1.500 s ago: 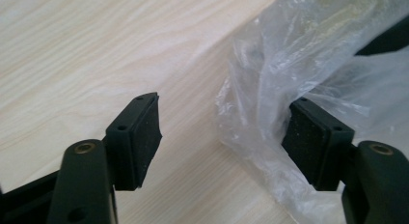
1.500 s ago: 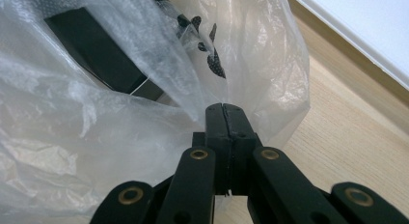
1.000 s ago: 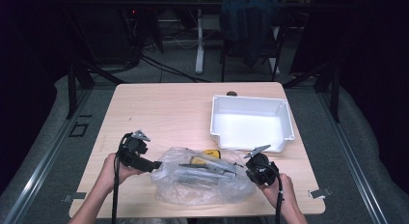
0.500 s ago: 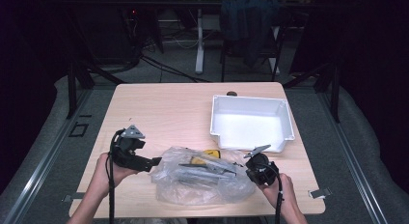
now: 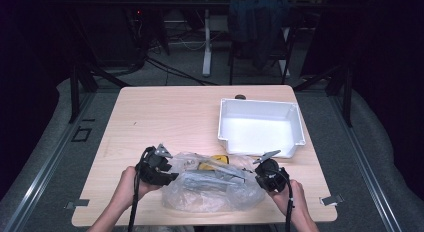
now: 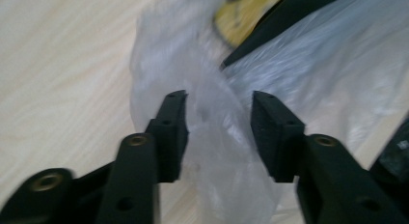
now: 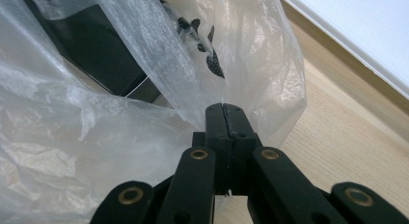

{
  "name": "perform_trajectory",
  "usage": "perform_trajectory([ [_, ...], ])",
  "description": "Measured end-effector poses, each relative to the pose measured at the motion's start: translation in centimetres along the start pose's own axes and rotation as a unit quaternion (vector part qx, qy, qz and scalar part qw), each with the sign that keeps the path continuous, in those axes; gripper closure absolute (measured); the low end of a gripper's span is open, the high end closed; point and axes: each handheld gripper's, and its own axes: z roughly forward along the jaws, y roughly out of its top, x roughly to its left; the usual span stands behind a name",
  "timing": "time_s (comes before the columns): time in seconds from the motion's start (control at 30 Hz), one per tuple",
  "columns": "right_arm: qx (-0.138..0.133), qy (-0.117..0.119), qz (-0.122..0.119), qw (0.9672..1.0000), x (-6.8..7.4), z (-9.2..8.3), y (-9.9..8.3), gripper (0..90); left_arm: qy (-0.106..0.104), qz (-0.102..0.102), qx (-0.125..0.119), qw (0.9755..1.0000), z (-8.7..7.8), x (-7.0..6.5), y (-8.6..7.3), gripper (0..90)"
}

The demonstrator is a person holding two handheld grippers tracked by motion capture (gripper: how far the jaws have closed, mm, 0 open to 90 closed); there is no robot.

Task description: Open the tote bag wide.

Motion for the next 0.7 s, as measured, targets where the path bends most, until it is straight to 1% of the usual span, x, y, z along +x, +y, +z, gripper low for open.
perform_trajectory([
  [0.03,0.016,-0.005,-0.015,0.9998,-0.2,-0.1,0.1,90.0,0.005,-0.002,0.004,1.0000,0.6,0.1,-0.1,69.1],
  [0.07,0.015,-0.009,-0.016,0.9997,-0.2,0.0,0.1,90.0,0.007,-0.005,0.006,0.9999,1.1,0.2,-0.2,74.4],
  [0.1,0.009,-0.011,-0.011,0.9998,-0.1,0.1,0.1,90.0,0.012,-0.008,0.006,0.9999,1.6,0.3,-0.2,77.7],
  [0.13,0.011,-0.018,-0.013,0.9997,-0.1,0.2,0.1,90.0,0.022,-0.008,0.006,0.9997,1.9,0.3,-0.2,81.4],
  [0.17,0.018,-0.022,-0.019,0.9994,-0.2,0.3,0.2,90.0,0.028,-0.011,0.004,0.9995,2.2,0.5,-0.1,84.1],
  [0.2,0.016,-0.027,-0.019,0.9993,-0.3,0.4,0.2,90.0,0.032,-0.012,0.001,0.9994,2.4,0.5,-0.1,85.6],
  [0.23,0.019,-0.033,-0.019,0.9991,-0.3,0.5,0.2,90.0,0.040,-0.012,-0.001,0.9991,2.7,0.6,0.0,86.6],
  [0.27,0.021,-0.038,-0.018,0.9989,-0.4,0.7,0.2,90.0,0.052,-0.011,0.002,0.9986,3.1,0.6,0.2,87.3],
  [0.3,0.021,-0.042,-0.013,0.9988,-0.6,1.0,0.1,90.0,0.056,-0.011,0.004,0.9984,3.5,0.7,0.2,87.5],
  [0.33,0.035,-0.049,-0.018,0.9980,-0.8,1.1,0.1,90.0,0.053,-0.012,0.009,0.9985,3.9,0.8,0.2,87.7],
  [0.4,0.042,-0.049,-0.015,0.9978,-1.1,1.3,0.0,90.0,0.059,-0.004,0.022,0.9980,4.4,0.6,0.2,88.0],
  [0.43,0.042,-0.051,-0.008,0.9978,-1.2,1.4,-0.2,90.0,0.063,0.000,0.028,0.9977,4.5,0.6,0.1,88.3],
  [0.47,0.056,-0.053,-0.013,0.9969,-1.3,1.3,-0.2,90.0,0.070,0.005,0.033,0.9970,4.7,0.5,0.1,88.4],
  [0.5,0.057,-0.059,-0.012,0.9966,-1.3,1.4,-0.3,90.0,0.075,0.007,0.037,0.9965,4.8,0.5,0.0,88.7],
  [0.53,0.064,-0.068,-0.015,0.9955,-1.3,1.4,-0.3,90.0,0.078,0.008,0.039,0.9962,4.8,0.6,0.0,89.0],
  [0.57,0.058,-0.072,-0.010,0.9957,-1.3,1.6,-0.4,90.0,0.084,0.012,0.042,0.9955,4.8,0.6,-0.1,89.2],
  [0.6,0.063,-0.077,-0.013,0.9950,-1.4,1.4,-0.4,90.0,0.086,0.014,0.040,0.9954,4.8,0.7,0.0,89.4],
  [0.63,0.055,-0.083,-0.007,0.9950,-1.4,1.5,-0.5,90.0,0.090,0.017,0.038,0.9950,4.8,0.7,0.0,89.6],
  [0.67,0.066,-0.095,-0.018,0.9931,-1.5,1.3,-0.3,90.0,0.100,0.026,0.041,0.9939,4.9,0.6,0.1,89.6],
  [0.7,0.065,-0.101,-0.021,0.9925,-1.5,1.3,-0.3,90.0,0.106,0.027,0.038,0.9933,5.0,0.6,0.1,89.6],
])
